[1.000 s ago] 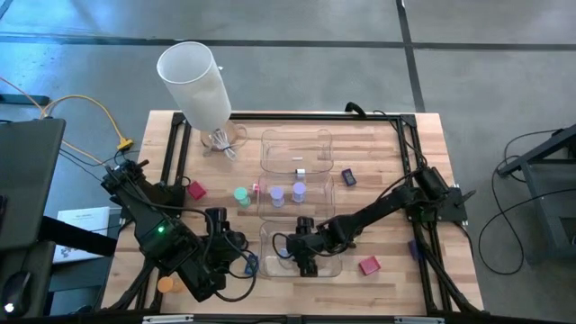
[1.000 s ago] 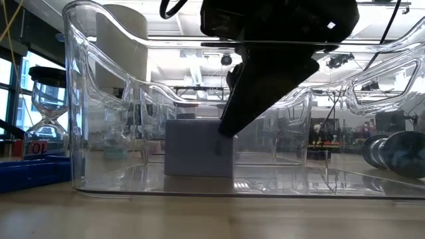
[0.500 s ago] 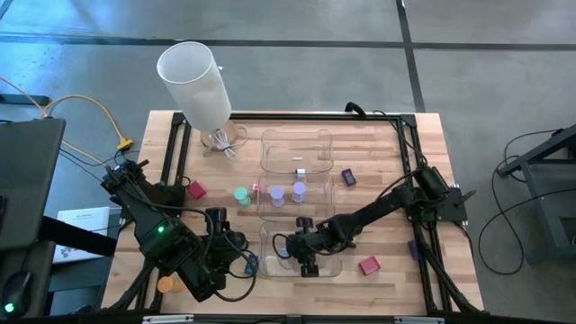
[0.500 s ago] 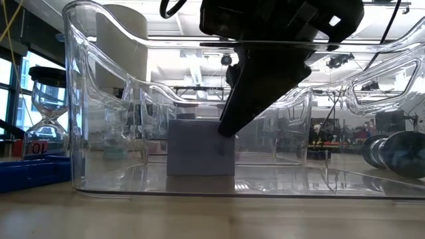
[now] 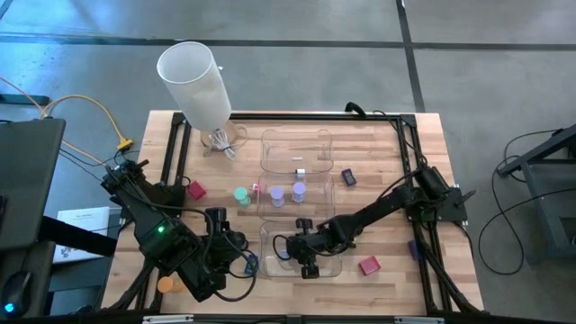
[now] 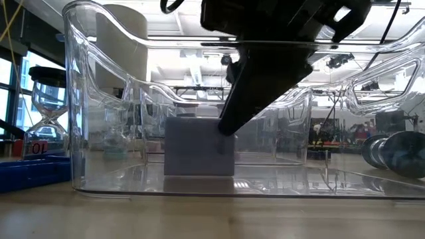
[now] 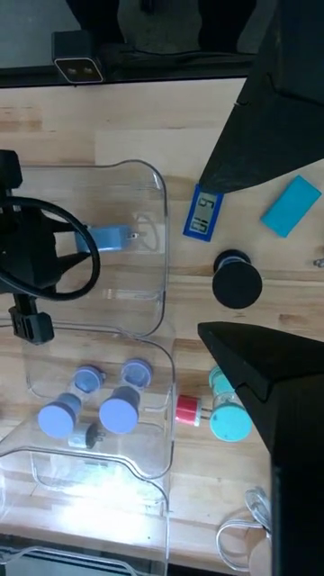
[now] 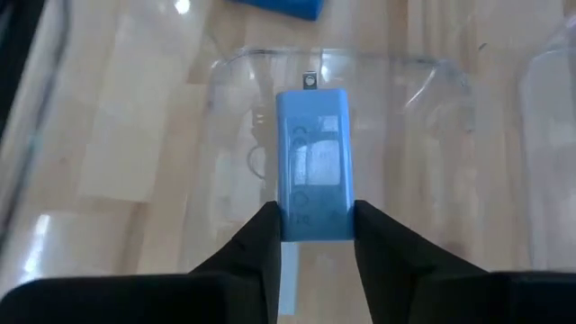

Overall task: Pick & Place Office items
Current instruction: Put the purple charger adapter into the top transparent bin

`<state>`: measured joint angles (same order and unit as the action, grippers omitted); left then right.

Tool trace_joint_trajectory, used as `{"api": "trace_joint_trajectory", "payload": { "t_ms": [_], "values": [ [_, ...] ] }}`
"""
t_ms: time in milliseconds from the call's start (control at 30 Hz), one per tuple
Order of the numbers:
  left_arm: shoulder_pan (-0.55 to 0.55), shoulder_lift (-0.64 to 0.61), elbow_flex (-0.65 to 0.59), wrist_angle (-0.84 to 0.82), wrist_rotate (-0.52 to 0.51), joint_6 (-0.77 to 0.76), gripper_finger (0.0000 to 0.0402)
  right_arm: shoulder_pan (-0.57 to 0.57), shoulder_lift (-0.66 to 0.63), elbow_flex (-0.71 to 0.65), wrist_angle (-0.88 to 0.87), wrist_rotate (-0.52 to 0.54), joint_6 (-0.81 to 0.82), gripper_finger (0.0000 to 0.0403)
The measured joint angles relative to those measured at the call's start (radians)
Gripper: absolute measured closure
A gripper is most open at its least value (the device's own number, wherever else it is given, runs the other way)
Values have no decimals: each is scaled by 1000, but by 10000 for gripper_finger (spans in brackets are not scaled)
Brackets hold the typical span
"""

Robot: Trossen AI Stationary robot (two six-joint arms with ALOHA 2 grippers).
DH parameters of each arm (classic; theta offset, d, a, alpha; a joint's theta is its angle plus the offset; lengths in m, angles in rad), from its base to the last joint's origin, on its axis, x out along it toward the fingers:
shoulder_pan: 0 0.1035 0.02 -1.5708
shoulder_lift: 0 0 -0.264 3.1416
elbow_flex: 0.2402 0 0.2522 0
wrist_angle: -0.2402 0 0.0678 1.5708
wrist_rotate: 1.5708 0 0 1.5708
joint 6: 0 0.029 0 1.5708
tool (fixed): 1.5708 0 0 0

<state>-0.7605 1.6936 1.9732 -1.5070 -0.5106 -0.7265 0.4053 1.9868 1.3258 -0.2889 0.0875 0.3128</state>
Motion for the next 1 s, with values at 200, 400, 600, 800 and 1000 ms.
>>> {"api": "trace_joint_trajectory", "payload": {
  "t_ms": [200,400,600,800,1000],
  "values": [
    [0,0,0,0,0,0,163,10,-31,2,2,19,0,303],
    [0,0,1,-1,1,0,163,21,-79,2,-58,56,1,303],
    [0,-1,1,-1,1,20,163,34,-160,2,-88,77,-8,303],
    [0,-1,1,-4,2,23,163,26,-277,2,-211,165,-16,303],
    [0,-1,1,-20,2,24,163,-50,-399,4,-302,200,-44,303]
  ]
}}
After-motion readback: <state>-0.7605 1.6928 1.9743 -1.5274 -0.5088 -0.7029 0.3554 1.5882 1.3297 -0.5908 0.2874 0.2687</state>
